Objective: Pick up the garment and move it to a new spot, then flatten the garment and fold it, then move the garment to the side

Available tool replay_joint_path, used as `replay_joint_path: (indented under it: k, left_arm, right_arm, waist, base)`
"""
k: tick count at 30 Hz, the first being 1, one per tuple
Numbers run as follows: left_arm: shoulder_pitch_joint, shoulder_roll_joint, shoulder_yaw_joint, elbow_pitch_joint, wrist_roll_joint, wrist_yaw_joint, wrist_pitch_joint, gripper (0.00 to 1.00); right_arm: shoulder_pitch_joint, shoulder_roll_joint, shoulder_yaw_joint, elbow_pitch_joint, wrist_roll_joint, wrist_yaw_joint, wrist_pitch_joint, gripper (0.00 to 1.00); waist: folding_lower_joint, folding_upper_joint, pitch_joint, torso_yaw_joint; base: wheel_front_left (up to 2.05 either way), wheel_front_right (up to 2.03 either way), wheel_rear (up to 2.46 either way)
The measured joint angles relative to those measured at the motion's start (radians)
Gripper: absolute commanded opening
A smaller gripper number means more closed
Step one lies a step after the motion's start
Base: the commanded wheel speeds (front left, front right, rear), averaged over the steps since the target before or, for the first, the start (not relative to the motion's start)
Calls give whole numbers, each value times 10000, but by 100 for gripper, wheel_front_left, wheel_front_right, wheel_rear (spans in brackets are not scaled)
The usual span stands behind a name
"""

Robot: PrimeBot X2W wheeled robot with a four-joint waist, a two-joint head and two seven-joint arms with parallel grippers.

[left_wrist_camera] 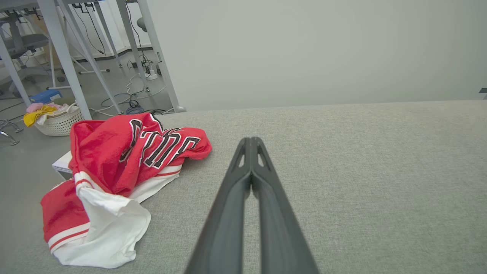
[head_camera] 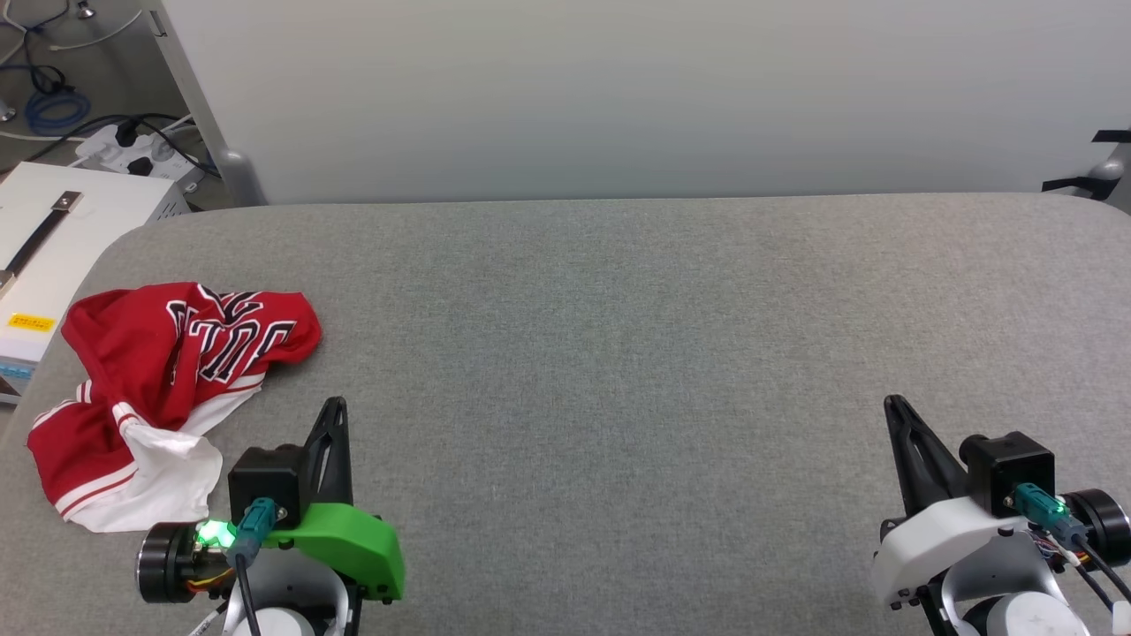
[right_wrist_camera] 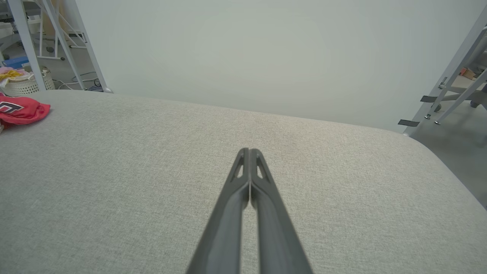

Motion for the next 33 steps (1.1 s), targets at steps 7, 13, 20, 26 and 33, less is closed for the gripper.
replay_joint_path:
  k: [7,13,20,26,33]
  left_arm:
    - [0,0,0,0,2,0,0,0]
    - [0,0,0,0,2,0,0,0]
    - [0,0,0,0,0,2,0,0]
    - [0,2,-4,4,-4,0,0,100]
    - [0,2,-23,65,-36,-2,-19,100]
  right_arm:
    - [0,2,0,0,0,0,0,0]
    - [0,2,0,0,0,0,0,0]
    - [0,2,0,0,0,0,0,0]
    - [0,2,2,4,10,0,-2,100]
    - [0,2,2,35,63,0,-31,100]
  waist:
    - [0,0,0,0]
    - [0,0,0,0]
    - [0,0,0,0]
    - [0,0,0,0]
    - [0,0,4,0]
  base:
    - [0,0,0]
    - [0,0,0]
    - [0,0,0]
    - [0,0,0]
    - [0,0,0]
